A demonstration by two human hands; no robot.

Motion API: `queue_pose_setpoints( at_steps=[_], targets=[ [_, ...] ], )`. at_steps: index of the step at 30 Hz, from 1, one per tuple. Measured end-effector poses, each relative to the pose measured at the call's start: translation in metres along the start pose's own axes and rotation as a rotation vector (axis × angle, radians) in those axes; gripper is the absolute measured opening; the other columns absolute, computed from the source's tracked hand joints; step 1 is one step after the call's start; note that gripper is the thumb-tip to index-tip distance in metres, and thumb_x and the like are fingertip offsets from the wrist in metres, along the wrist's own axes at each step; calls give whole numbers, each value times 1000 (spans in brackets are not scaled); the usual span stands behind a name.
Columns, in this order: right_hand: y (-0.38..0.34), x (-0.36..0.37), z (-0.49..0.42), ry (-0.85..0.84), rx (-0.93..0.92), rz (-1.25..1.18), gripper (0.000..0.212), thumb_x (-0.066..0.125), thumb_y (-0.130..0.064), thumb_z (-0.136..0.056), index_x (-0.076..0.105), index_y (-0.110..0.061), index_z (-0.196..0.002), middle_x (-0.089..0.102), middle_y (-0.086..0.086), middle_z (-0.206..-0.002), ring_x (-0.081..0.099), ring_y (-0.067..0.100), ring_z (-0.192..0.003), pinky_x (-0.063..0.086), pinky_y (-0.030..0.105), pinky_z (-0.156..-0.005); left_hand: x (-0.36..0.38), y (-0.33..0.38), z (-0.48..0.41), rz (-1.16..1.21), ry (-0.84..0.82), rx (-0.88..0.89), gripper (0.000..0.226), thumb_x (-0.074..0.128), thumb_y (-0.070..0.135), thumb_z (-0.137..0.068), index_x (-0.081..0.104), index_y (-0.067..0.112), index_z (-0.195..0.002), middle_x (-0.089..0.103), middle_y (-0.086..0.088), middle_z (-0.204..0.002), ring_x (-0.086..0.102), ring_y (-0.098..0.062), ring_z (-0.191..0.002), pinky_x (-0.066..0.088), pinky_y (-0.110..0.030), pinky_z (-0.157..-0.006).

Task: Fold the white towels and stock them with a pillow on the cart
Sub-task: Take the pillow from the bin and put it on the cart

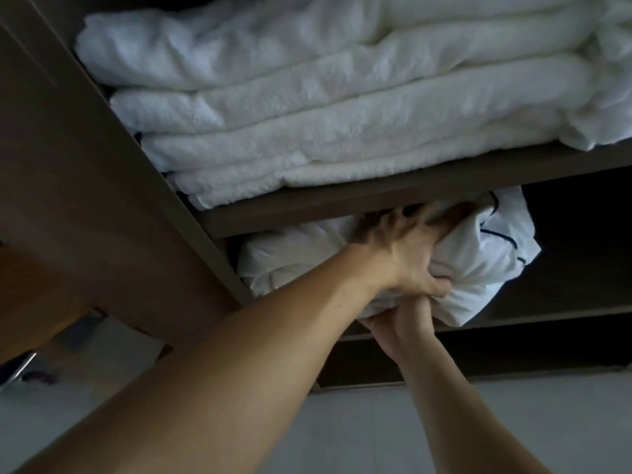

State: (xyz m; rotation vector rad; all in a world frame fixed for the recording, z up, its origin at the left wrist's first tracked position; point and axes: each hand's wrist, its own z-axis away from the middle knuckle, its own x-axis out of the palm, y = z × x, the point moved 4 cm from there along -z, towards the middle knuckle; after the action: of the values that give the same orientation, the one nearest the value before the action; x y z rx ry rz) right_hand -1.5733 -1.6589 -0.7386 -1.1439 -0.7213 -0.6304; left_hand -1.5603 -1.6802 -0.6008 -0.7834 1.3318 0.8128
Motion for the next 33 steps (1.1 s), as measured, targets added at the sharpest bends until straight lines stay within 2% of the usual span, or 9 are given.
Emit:
queue_pose_setpoints(
  at_steps=[2,5,9,12,16,20,26,29,33],
  targets=[
    [7,-4,-7,34,39,24,33,43,-36,-102,57,-10,-117,67,7,-85,65,18,-72,53,36,-59,11,-16,-7,19,-9,-47,102,70,57,-75,6,46,-153,6,11,-160,18,-32,-145,18,-46,-115],
    [10,-17,-1,114,121,-4,34,46,-34,-101,63,-11,-119,73,11,-104,71,27,-91,57,51,-82,23,-10,-10,-20,-51,-94,99,68,54,-78,5,46,-154,-5,10,-161,7,-37,-147,9,-54,-117],
    [-1,-28,25,186,194,42,27,61,-22,-80,68,-18,-106,74,8,-99,70,23,-81,49,48,-89,22,-6,-8,-35,22,-80,101,67,56,-76,1,49,-152,-1,12,-160,14,-36,-144,13,-53,-116],
    [-22,-46,45,413,54,-53,45,69,-28,-74,67,-22,-118,71,10,-118,66,31,-106,48,52,-97,13,-7,-3,5,6,-91,103,65,64,-75,-1,49,-152,6,13,-159,28,-36,-140,26,-53,-114],
    [-80,-56,63,747,-235,-86,64,69,-48,-79,49,-35,-138,59,-3,-133,64,25,-111,54,43,-85,-5,5,6,48,-8,-114,75,47,58,-93,8,39,-155,16,4,-160,32,-37,-140,24,-51,-115],
    [-112,-41,47,621,-159,363,12,56,-27,-95,67,-27,-98,67,11,-115,66,22,-93,50,30,-67,-6,19,5,27,54,-107,69,39,51,-97,6,34,-156,14,4,-163,21,-31,-146,17,-49,-118],
    [-132,-56,66,547,-8,316,30,56,-49,-96,69,-28,-112,73,0,-106,71,23,-98,59,44,-75,20,79,-9,54,-5,40,55,21,44,-105,6,35,-157,-9,5,-165,-21,-22,-149,-10,-56,-118],
    [-166,-41,90,497,-50,229,29,56,-45,-98,70,-23,-111,74,-1,-108,70,15,-101,53,33,-79,7,102,-3,179,-107,116,57,25,39,-105,9,26,-158,-4,6,-166,-15,-18,-151,-5,-49,-122],
    [-192,-5,124,474,-25,414,26,60,-41,-95,72,-21,-106,74,-2,-103,70,13,-95,54,31,-80,-35,115,35,307,-116,79,63,35,38,-103,8,22,-158,0,3,-166,-7,-15,-152,10,-42,-122]
  ],
)
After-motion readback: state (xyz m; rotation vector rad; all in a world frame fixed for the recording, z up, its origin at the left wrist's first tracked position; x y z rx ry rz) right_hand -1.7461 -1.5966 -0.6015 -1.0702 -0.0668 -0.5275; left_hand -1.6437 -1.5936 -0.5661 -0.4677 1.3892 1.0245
